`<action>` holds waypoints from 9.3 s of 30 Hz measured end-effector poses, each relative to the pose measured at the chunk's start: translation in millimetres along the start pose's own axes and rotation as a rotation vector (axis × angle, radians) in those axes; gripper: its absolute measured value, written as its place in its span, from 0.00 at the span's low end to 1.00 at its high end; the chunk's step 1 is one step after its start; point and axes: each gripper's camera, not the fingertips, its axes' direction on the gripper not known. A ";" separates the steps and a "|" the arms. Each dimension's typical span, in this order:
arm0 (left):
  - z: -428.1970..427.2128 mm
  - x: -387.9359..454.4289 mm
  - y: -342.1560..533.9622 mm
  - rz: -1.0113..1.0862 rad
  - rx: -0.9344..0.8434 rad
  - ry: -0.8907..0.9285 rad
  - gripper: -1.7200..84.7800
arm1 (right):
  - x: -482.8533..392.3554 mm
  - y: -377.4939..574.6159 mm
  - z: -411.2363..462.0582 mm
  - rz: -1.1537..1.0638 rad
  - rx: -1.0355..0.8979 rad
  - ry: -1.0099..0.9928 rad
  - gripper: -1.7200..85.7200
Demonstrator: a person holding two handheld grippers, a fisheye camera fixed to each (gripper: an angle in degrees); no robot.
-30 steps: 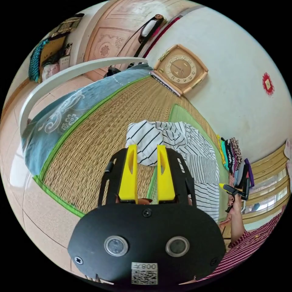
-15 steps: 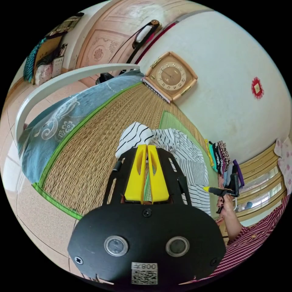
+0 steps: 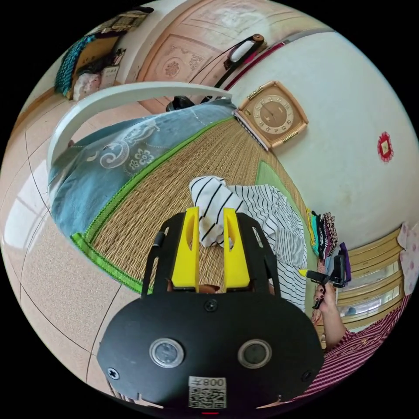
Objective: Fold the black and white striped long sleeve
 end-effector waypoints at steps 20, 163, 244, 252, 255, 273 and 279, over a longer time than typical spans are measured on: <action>112.7 303.9 92.9 0.726 -0.337 0.505 0.07 | 79.6 51.2 -135.1 0.125 0.352 -0.224 0.08; 165.5 204.9 -70.0 0.329 -0.171 0.294 0.02 | 179.6 -111.4 -15.8 -0.061 0.100 0.193 0.02; 102.6 47.3 86.6 0.101 -0.431 0.140 0.11 | 33.2 313.2 -256.6 0.483 0.395 -0.170 0.03; 124.6 10.3 97.7 0.039 -0.461 0.078 0.12 | 18.2 345.6 -262.4 0.548 0.420 -0.213 0.10; 134.7 -6.0 103.1 0.014 -0.489 0.119 0.12 | 21.4 353.1 -265.1 0.575 0.437 -0.236 0.11; 169.9 -88.6 129.6 -0.154 -0.477 0.352 0.06 | 43.6 366.9 -261.2 0.657 0.526 -0.435 0.12; 181.9 -106.9 141.6 -0.156 -0.511 0.365 0.06 | 44.7 377.9 -260.8 0.653 0.574 -0.499 0.12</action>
